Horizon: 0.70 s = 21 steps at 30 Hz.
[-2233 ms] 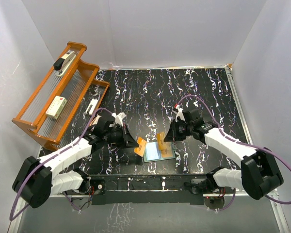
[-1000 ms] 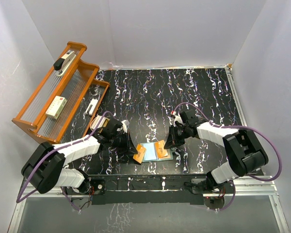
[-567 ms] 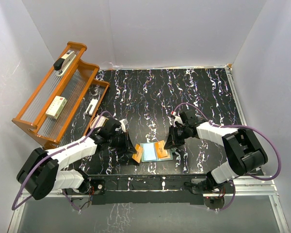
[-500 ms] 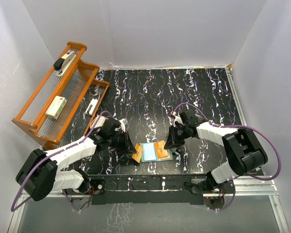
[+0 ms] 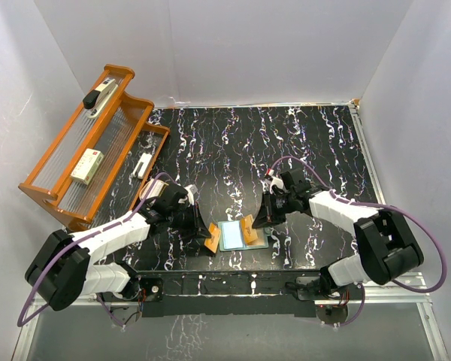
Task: Put the credit cards into the card holder
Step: Insert the credit card into the card holder.
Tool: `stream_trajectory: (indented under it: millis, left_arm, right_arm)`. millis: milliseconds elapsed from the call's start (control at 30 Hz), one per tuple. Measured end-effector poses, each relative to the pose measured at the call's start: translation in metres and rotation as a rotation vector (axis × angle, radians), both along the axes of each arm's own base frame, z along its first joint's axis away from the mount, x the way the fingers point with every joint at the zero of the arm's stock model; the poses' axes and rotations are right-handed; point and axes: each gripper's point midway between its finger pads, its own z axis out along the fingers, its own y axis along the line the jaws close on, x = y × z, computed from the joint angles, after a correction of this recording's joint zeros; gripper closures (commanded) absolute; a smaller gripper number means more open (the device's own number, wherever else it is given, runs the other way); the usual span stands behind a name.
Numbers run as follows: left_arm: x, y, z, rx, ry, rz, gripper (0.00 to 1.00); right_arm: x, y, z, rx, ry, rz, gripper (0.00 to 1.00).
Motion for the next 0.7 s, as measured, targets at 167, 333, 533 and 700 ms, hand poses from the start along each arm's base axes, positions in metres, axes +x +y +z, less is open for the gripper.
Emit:
stream_trajectory:
  millis: [167,333,533,700]
  left_arm:
    - [0.0,0.001,-0.003,0.01,0.0,0.005,1.0]
    - [-0.002,0.004,-0.007,0.021,0.009,0.008,1.0]
    - [-0.003,0.005,-0.011,0.029,0.02,0.008,1.0]
    - [-0.003,0.005,-0.012,0.031,0.024,0.01,1.0]
  right_arm:
    - [-0.002,0.004,0.009,0.034,0.009,-0.004,1.0]
    - [-0.002,0.005,0.01,0.044,0.023,-0.012,1.0]
    - [-0.003,0.003,-0.002,0.022,0.04,-0.02,1.0]
    - [-0.005,0.001,-0.014,0.001,0.067,-0.021,1.0]
